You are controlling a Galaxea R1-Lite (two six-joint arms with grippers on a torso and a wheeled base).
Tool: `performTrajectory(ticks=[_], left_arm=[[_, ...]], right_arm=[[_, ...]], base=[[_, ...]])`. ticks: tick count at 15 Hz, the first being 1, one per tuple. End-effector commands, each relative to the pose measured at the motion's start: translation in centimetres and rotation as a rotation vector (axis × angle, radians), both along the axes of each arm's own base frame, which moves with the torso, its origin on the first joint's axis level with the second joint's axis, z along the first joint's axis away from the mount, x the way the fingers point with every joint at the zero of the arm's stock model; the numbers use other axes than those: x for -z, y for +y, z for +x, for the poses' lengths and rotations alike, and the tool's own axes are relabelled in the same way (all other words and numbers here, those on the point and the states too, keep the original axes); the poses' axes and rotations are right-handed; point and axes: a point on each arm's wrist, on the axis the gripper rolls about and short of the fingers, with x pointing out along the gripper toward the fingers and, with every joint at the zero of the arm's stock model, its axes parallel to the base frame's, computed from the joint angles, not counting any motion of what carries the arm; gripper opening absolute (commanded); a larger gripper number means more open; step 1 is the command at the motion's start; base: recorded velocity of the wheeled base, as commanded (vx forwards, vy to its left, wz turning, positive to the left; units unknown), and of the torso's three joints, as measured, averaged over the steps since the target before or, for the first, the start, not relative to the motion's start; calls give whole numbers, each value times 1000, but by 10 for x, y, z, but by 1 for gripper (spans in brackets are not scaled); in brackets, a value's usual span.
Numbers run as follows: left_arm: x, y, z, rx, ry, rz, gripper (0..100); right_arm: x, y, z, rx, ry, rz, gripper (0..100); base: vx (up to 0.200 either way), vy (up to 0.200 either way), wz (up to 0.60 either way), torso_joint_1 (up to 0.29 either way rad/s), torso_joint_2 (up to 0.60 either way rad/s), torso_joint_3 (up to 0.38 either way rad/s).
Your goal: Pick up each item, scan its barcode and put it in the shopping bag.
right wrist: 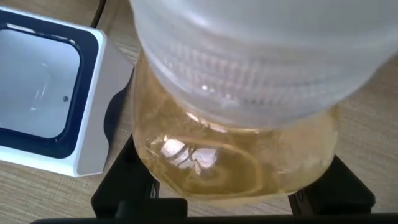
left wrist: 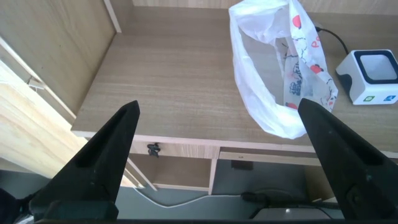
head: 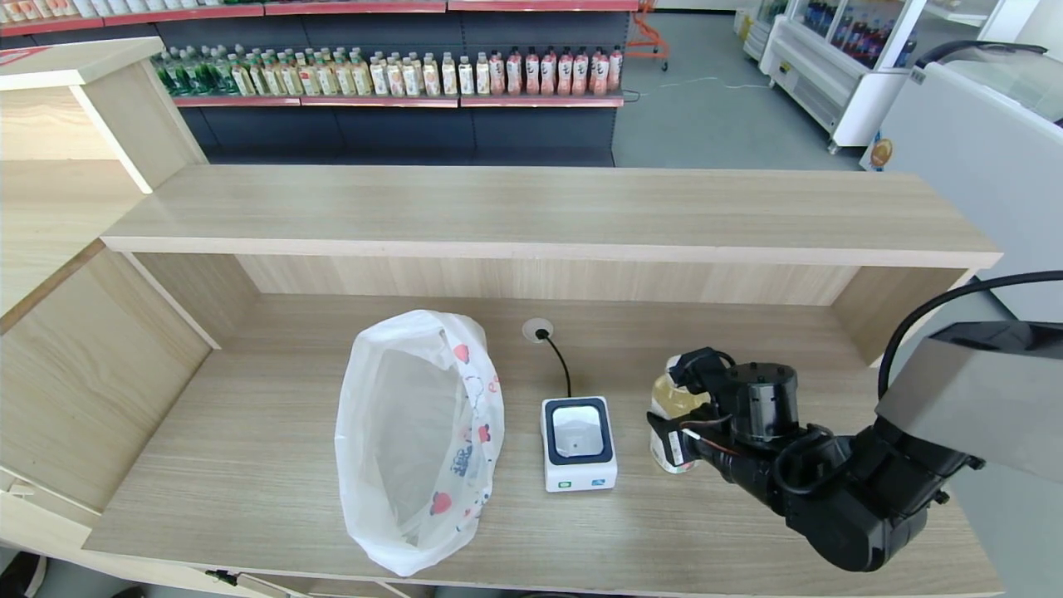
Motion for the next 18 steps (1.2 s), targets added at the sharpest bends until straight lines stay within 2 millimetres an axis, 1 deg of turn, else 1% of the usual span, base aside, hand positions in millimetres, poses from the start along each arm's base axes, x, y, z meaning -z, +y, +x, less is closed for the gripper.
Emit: performTrajectory(ticks=[1, 2, 3, 5, 6, 7, 8, 10, 11, 13, 16, 18], left_arm=[[0, 0, 0, 0, 0, 0, 100], [1, 0, 0, 0, 2, 0, 100], [0, 0, 0, 0, 0, 0, 100], [1, 0, 0, 0, 2, 0, 100], [0, 0, 0, 0, 0, 0, 100], [0, 0, 0, 0, 0, 0, 100], [0, 0, 0, 0, 0, 0, 100], [0, 0, 0, 0, 0, 0, 100], [0, 0, 0, 0, 0, 0, 100], [0, 0, 0, 0, 0, 0, 100], [0, 0, 0, 0, 0, 0, 100], [0, 0, 0, 0, 0, 0, 100]], right_arm=[[-55, -19, -10, 8, -120, 123, 0], [-71, -33, -12, -48, -142, 168, 0], [-86, -46, -24, -99, -152, 210, 0], [-104, -72, -54, -293, -129, 330, 0], [-108, -84, -68, -389, -94, 367, 0], [-108, -90, -79, -469, -47, 392, 0], [-106, -94, -84, -538, -8, 415, 0], [-104, -95, -91, -634, 64, 482, 0], [-108, -94, -96, -724, 82, 512, 0], [-109, -93, -98, -818, 113, 538, 0], [-107, -90, -107, -891, 167, 557, 0], [-104, -86, -108, -911, 188, 560, 0]], base=[[0, 0, 0, 0, 0, 0], [0, 0, 0, 0, 0, 0], [0, 0, 0, 0, 0, 0], [0, 0, 0, 0, 0, 0], [0, 0, 0, 0, 0, 0], [0, 0, 0, 0, 0, 0], [0, 0, 0, 0, 0, 0], [0, 0, 0, 0, 0, 0], [0, 0, 0, 0, 0, 0], [0, 0, 0, 0, 0, 0], [0, 0, 0, 0, 0, 0], [0, 0, 0, 0, 0, 0]])
